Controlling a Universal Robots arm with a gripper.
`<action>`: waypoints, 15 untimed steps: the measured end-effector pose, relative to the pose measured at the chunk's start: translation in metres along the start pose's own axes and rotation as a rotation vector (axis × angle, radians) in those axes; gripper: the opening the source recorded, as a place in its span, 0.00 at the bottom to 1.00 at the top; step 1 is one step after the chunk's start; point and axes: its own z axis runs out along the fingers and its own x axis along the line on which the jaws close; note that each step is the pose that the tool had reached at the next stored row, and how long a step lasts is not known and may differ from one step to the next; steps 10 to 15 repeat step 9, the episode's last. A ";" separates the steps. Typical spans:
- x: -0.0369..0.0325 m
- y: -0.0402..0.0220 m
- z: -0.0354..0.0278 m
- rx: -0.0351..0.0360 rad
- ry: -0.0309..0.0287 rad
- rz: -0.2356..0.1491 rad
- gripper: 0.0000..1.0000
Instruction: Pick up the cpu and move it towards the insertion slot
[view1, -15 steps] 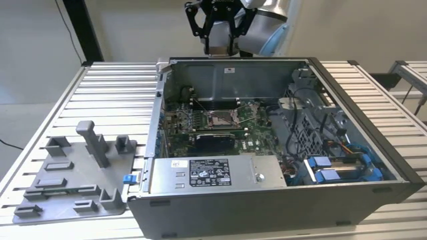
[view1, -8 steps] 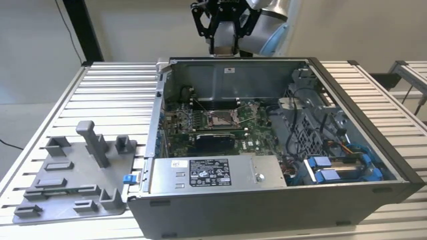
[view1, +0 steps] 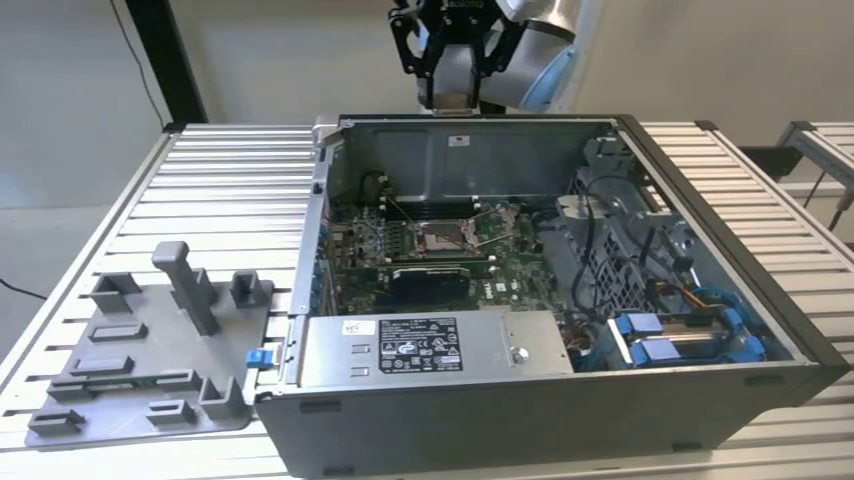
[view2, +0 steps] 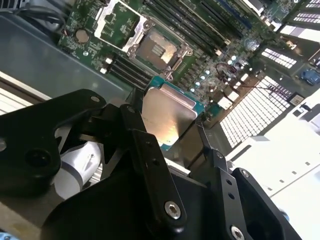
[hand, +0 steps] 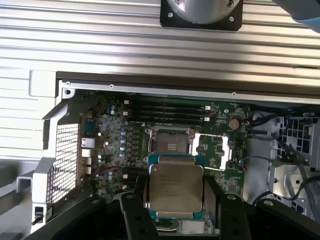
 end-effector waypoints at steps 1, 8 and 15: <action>-0.0002 0.0008 0.0006 0.0001 -0.0004 0.000 0.00; -0.0004 0.0020 0.0016 0.0000 -0.0009 0.000 0.00; -0.0004 0.0020 0.0016 0.0000 -0.0009 0.000 0.00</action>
